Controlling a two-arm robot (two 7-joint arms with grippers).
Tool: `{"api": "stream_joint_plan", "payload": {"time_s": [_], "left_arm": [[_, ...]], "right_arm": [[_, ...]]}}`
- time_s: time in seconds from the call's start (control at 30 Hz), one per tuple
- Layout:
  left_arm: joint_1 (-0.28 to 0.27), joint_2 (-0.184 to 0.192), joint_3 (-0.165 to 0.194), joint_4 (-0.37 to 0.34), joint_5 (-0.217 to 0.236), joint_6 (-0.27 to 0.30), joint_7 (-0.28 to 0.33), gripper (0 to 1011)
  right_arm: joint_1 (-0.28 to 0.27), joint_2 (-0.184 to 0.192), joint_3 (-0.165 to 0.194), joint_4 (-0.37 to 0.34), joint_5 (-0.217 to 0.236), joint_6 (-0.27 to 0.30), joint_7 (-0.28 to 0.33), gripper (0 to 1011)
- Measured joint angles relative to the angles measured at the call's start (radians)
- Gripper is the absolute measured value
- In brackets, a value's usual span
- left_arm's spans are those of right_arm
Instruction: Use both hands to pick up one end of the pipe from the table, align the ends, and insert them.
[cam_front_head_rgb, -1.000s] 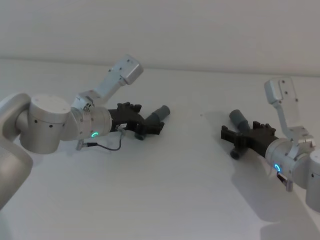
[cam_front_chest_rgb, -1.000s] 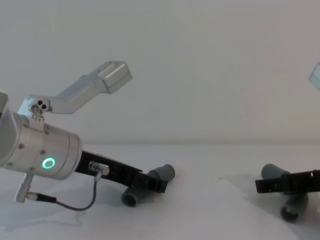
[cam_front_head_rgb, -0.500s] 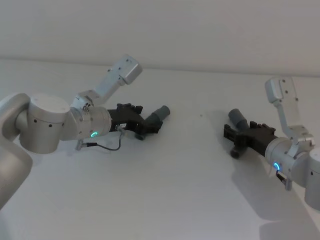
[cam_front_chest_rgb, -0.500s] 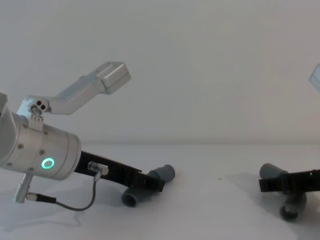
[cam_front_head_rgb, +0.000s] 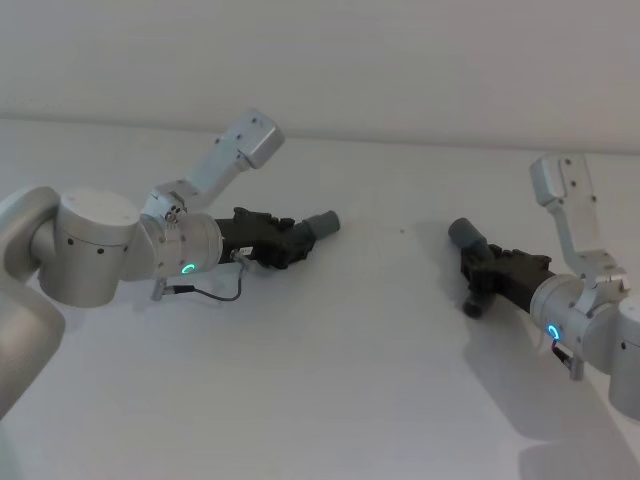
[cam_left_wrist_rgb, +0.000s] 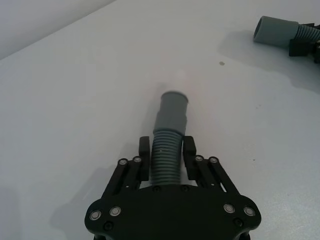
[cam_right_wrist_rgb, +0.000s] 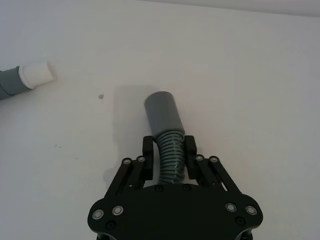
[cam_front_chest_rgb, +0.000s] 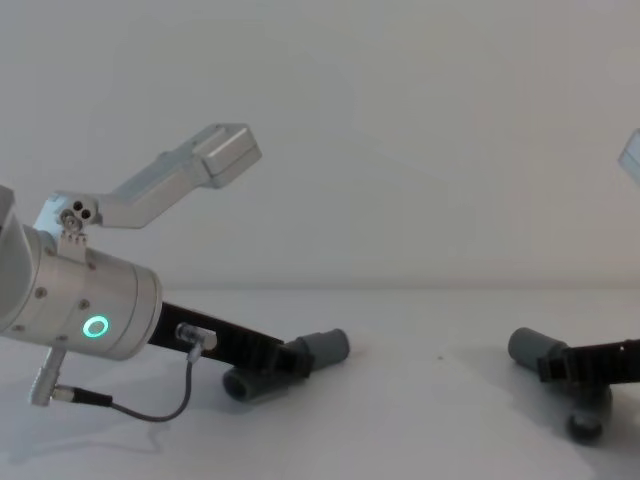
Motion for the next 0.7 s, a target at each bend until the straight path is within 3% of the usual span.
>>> {"api": "stream_joint_plan", "payload": {"time_s": [0.07, 0.17, 0.7], "left_arm": [[0.000, 0.000, 0.000, 0.000, 0.000, 0.000, 0.000, 364], [0.000, 0.000, 0.000, 0.001, 0.000, 0.000, 0.000, 306], [0.000, 0.002, 0.001, -0.002, 0.004, -0.003, 0.001, 302]], "right_arm": [[0.000, 0.000, 0.000, 0.000, 0.000, 0.000, 0.000, 329], [0.000, -0.001, 0.000, 0.001, 0.000, 0.001, 0.000, 267], [-0.002, 0.004, -0.001, 0.000, -0.005, -0.012, 0.004, 223]]}}
